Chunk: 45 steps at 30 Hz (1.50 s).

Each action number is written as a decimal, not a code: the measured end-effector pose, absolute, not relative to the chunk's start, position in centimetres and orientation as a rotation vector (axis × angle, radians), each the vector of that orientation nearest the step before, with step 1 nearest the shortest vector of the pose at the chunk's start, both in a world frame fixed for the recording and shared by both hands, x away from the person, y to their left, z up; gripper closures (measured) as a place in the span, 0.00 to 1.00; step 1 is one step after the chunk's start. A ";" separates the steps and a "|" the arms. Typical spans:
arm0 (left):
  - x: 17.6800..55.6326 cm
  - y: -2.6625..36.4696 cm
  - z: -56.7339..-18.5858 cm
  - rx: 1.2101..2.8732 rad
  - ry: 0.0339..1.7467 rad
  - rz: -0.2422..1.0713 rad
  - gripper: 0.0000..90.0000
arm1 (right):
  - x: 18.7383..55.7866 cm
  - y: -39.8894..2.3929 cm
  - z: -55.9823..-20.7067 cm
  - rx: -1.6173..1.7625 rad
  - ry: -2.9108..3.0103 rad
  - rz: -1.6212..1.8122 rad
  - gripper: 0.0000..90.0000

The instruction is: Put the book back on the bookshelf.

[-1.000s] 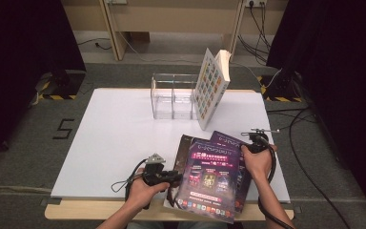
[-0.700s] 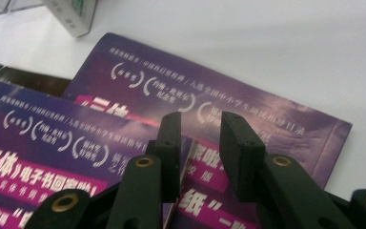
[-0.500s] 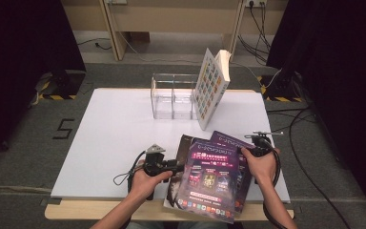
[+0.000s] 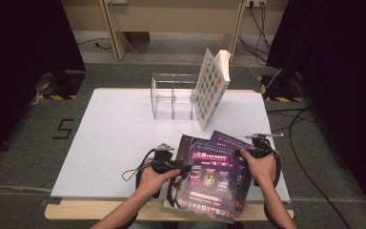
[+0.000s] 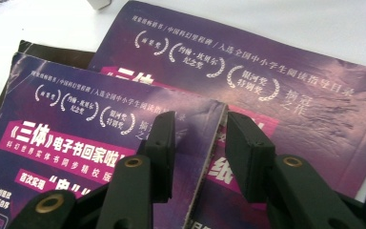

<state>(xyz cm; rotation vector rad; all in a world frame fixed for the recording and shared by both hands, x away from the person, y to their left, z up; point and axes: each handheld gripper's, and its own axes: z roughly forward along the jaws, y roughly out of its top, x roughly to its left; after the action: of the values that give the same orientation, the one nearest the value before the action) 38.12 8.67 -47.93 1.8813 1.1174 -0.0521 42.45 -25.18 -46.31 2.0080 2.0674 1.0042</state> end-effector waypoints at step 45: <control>38.2 8.3 -48.7 1.944 1.145 -0.046 0.68 | 44.1 -25.6 -46.7 2.076 2.043 1.114 0.68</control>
<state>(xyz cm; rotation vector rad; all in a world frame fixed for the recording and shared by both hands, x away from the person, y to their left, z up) 38.20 8.27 -48.73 1.9443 1.1454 -0.0460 44.10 -25.62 -46.72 2.0765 2.0427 1.1141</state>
